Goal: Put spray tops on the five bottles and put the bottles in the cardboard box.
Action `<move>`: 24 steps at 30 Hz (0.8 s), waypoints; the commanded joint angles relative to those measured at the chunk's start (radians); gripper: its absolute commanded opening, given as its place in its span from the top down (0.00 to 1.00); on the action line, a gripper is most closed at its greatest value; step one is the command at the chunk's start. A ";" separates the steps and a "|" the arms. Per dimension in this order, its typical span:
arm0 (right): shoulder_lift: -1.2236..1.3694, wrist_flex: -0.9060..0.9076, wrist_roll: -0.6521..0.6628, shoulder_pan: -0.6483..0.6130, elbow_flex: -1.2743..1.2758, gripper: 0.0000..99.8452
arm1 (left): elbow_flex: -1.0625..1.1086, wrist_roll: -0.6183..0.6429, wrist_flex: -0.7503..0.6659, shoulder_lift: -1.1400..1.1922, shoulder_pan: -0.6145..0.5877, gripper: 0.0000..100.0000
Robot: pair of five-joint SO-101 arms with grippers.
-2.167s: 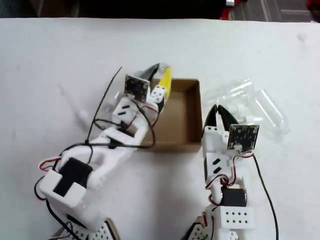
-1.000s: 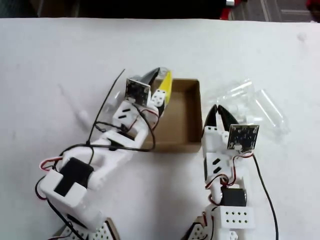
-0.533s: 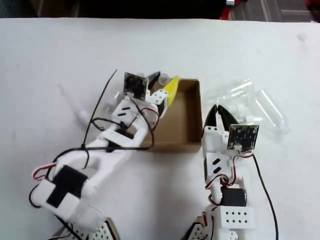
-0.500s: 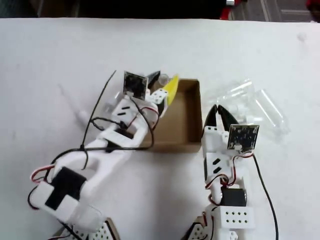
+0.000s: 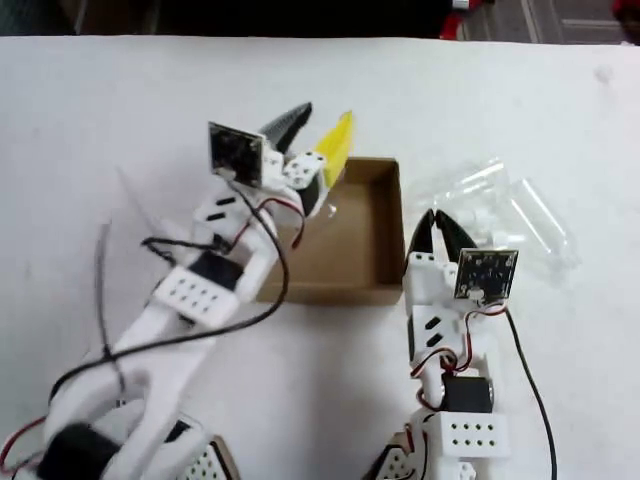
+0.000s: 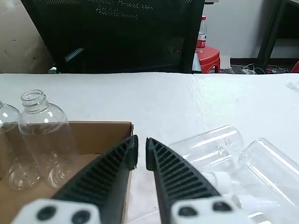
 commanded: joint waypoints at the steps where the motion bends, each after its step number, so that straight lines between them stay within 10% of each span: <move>1: -0.004 -0.027 -0.005 0.002 0.011 0.98 | -0.014 0.084 0.293 -0.282 -0.021 0.82; 14: -0.004 -0.027 -0.003 0.002 0.009 0.98 | -0.025 0.147 0.907 -0.588 -0.343 0.82; 24: -0.002 -0.025 -0.002 -0.030 0.009 0.98 | 0.117 0.147 0.781 -0.381 -0.476 0.82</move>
